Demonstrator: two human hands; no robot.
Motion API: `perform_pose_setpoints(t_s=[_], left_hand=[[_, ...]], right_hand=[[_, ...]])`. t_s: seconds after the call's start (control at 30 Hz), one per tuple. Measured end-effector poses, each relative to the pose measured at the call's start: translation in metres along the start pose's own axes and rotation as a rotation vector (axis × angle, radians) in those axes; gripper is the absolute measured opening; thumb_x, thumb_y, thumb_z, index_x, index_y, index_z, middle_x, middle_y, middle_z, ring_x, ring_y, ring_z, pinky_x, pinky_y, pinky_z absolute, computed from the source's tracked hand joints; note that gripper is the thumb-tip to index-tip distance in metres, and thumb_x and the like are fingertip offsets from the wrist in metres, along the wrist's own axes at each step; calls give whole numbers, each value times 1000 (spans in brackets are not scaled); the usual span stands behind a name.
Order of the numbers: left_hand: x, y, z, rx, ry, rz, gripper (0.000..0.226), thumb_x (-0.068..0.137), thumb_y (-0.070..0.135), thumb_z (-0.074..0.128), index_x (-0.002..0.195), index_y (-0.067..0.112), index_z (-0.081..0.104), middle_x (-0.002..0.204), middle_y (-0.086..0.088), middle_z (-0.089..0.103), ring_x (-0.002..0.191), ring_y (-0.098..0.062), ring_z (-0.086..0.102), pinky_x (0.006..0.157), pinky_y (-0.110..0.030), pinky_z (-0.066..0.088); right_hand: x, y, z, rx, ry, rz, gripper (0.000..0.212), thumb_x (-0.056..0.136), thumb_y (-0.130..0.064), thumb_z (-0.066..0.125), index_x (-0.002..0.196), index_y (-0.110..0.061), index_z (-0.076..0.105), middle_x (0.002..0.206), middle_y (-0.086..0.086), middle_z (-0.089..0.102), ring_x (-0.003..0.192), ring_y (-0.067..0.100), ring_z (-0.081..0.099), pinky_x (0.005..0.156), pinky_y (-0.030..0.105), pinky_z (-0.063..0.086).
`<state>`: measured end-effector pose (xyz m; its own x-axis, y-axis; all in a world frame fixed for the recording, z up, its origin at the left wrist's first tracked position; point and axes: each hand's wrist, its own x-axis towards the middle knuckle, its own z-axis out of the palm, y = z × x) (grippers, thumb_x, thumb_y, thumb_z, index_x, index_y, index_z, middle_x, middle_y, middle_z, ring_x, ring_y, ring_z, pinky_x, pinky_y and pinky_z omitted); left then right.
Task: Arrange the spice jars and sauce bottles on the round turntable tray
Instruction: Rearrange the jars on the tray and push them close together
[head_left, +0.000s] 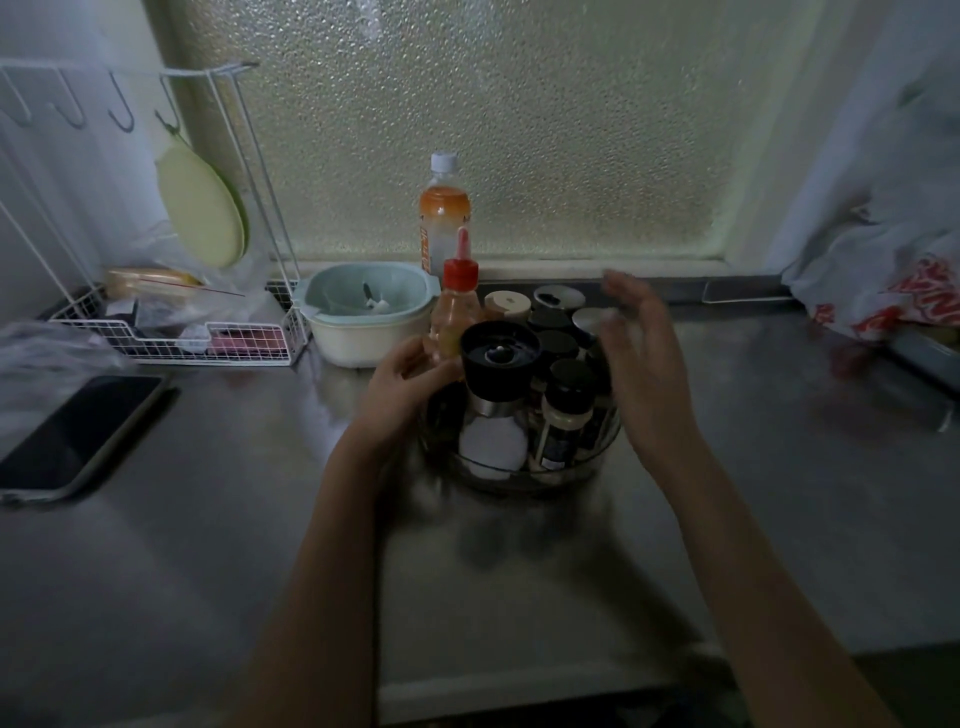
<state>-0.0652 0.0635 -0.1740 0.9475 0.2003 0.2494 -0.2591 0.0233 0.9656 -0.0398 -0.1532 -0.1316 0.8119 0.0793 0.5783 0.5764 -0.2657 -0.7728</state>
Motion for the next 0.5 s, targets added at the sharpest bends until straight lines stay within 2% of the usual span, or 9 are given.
perform_pose_setpoints(t_s=[0.07,0.1,0.17,0.23,0.3,0.37,0.43,0.5], left_hand=[[-4,4,1,-17,-14,16,56,64,30,72,100,-9,55,97,-9,67,94,-15,62,85,-28,49],[-5,5,1,-27,-12,19,61,64,31,71,101,-13,52,99,-14,64,96,-19,60,87,-31,48],[-7,8,2,-32,-1,45,60,65,31,70,99,-14,51,99,-18,60,95,-22,57,86,-34,45],[-7,8,3,-23,0,60,53,66,30,69,95,-12,52,95,-16,59,93,-20,56,83,-32,45],[-6,7,2,14,-2,71,35,70,25,68,88,-3,60,88,-7,64,88,-14,59,80,-26,47],[-6,9,5,51,12,102,7,72,26,67,80,24,68,82,6,67,84,-8,61,78,-22,48],[-4,6,5,131,79,155,9,71,38,66,79,37,67,91,2,64,93,-13,59,87,-30,47],[0,0,4,225,137,183,17,68,44,65,84,38,66,103,-10,58,102,-23,57,96,-41,45]], right_hand=[[-11,-20,7,-300,-94,-136,57,80,-64,46,129,-35,46,118,-15,58,120,8,47,116,52,21],[-14,-29,11,-455,-164,-158,64,74,-72,45,129,-38,43,117,-16,59,122,11,46,117,57,10],[-17,-41,21,-694,-288,-171,76,68,-80,43,133,-41,37,125,-12,59,129,18,41,115,61,-2],[-16,-45,30,-823,-317,-211,79,68,-79,48,135,-40,34,127,-5,61,131,23,40,113,64,-5],[-14,-48,35,-814,-312,-208,75,70,-74,55,134,-39,36,121,-4,65,131,22,41,113,65,-7],[-11,-50,37,-716,-312,-160,72,69,-68,62,130,-38,38,120,-8,65,131,19,43,114,63,-7],[-9,-53,36,-578,-279,-155,72,66,-61,70,127,-37,39,119,-13,64,126,15,49,116,59,-5],[-8,-55,33,-396,-233,-152,75,65,-51,77,128,-34,41,119,-15,62,118,14,55,118,54,10]])
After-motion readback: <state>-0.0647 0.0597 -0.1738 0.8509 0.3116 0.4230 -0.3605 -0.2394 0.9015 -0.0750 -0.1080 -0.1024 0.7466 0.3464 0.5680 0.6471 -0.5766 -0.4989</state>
